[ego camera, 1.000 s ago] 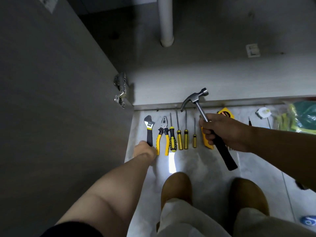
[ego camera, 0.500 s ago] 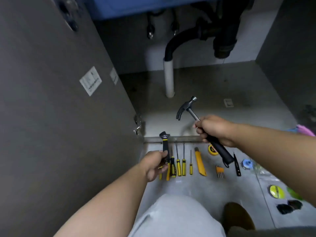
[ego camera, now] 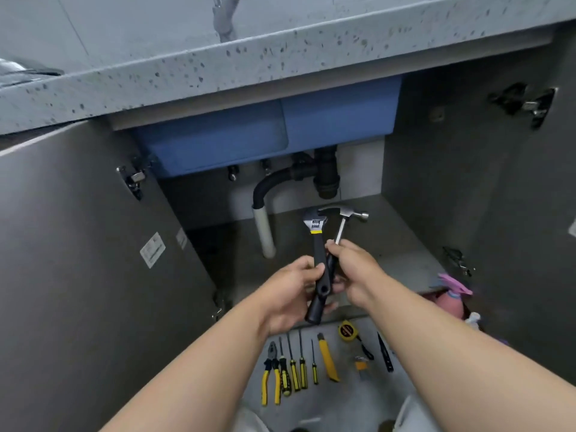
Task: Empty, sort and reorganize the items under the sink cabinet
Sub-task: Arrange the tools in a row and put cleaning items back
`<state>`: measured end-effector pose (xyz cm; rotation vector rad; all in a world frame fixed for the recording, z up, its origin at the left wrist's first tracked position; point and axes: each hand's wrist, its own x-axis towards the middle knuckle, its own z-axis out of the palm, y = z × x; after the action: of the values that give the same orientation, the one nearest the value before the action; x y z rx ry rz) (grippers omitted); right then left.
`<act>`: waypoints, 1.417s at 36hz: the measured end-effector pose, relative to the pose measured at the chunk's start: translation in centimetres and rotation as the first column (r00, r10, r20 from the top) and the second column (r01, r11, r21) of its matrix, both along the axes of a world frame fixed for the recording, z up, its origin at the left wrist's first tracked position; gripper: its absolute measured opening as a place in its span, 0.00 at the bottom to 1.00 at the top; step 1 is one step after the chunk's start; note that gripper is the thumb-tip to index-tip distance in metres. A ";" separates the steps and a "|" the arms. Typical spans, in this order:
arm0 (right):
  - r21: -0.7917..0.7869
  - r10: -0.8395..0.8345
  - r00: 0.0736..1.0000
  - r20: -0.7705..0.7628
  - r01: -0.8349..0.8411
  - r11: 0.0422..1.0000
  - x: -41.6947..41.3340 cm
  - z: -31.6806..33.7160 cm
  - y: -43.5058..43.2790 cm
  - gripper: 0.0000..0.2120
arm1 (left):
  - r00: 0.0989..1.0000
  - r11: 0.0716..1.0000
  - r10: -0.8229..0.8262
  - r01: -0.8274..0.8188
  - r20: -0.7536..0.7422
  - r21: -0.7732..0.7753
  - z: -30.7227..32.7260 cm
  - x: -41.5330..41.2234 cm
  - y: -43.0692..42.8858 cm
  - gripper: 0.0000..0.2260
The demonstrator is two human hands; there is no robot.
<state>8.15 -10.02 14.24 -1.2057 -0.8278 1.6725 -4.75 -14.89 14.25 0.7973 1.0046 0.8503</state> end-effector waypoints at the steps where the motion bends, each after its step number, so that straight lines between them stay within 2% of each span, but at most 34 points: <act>1: -0.004 0.014 1.000 0.010 -0.014 1.000 0.3 -0.2 -0.2 0.12 | 1.000 1.000 -0.012 0.012 -0.010 0.004 -0.3 0.2 -0.3 0.06; 6: -0.018 0.064 0.997 0.037 -0.063 0.998 0.9 -0.5 -0.6 0.09 | 0.993 0.995 0.033 -0.022 -0.117 0.099 -0.5 0.1 -1.0 0.04; 12: 0.012 0.191 0.963 0.191 -0.197 0.980 1.0 0.1 -1.0 0.20 | 0.909 0.969 0.130 -0.033 -0.396 0.245 -0.8 0.4 -1.4 0.09; 15: 0.050 0.237 0.928 0.288 -0.262 0.964 0.3 -0.3 -1.3 0.12 | 0.826 0.961 0.200 -0.059 -0.528 0.271 -1.3 0.3 -1.3 0.07; 17: 0.033 0.218 0.927 0.304 -0.239 0.970 -0.3 -0.9 -1.2 0.07 | 0.784 0.959 0.225 -0.073 -0.578 0.273 -1.6 0.1 -1.2 0.07; 22: -0.106 0.149 0.984 0.095 -0.139 0.985 -1.3 -1.7 -0.1 0.08 | 0.771 0.944 0.317 -0.201 -0.553 0.261 -2.2 -1.5 0.4 0.06; 24: -0.158 0.169 0.978 0.119 -0.150 0.976 -1.5 -2.6 0.7 0.09 | 0.744 0.940 0.341 -0.266 -0.575 0.214 -3.1 -3.0 1.7 0.10; 26: -0.201 0.177 0.972 0.152 -0.145 0.969 -1.6 -3.6 1.8 0.12 | 0.677 0.938 0.331 -0.309 -0.658 0.154 -4.5 -5.3 3.4 0.14; 29: -0.233 0.179 0.943 0.281 -0.113 0.966 -2.0 -5.0 3.8 0.16 | 0.585 0.943 0.276 -0.319 -0.763 0.096 -7.4 -9.1 5.6 0.10; 30: -0.232 0.182 0.928 0.325 -0.109 0.967 -2.2 -5.4 4.5 0.16 | 0.573 0.944 0.260 -0.321 -0.777 0.080 -8.6 -10.3 6.2 0.08; 34: -0.222 0.205 0.884 0.419 -0.119 0.968 -4.0 -7.4 7.4 0.14 | 0.530 0.913 0.246 -0.407 -0.812 0.011 -13.5 -13.8 8.2 0.11; 39: -0.229 0.250 0.875 0.415 -0.166 0.959 -6.9 -10.4 10.1 0.10 | 0.482 0.859 0.278 -0.513 -0.831 -0.010 -19.0 -16.3 11.1 0.04; 43: -0.225 0.292 0.885 0.364 -0.221 0.949 -8.6 -13.4 11.9 0.10 | 0.469 0.842 0.284 -0.539 -0.836 -0.016 -22.9 -17.2 13.8 0.11; 48: -0.225 0.335 0.897 0.289 -0.277 0.934 -9.7 -16.8 12.6 0.12 | 0.403 0.833 0.275 -0.553 -0.873 0.007 -25.2 -17.8 16.2 0.13; 51: -0.245 0.355 0.899 0.255 -0.295 0.924 -9.9 -18.5 12.3 0.12 | 0.396 0.835 0.265 -0.551 -0.879 0.004 -26.3 -18.6 17.4 0.15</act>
<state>-1.71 2.29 -4.24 -1.5514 -1.1168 1.9084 -23.31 2.48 -12.02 0.7025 2.2836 0.6597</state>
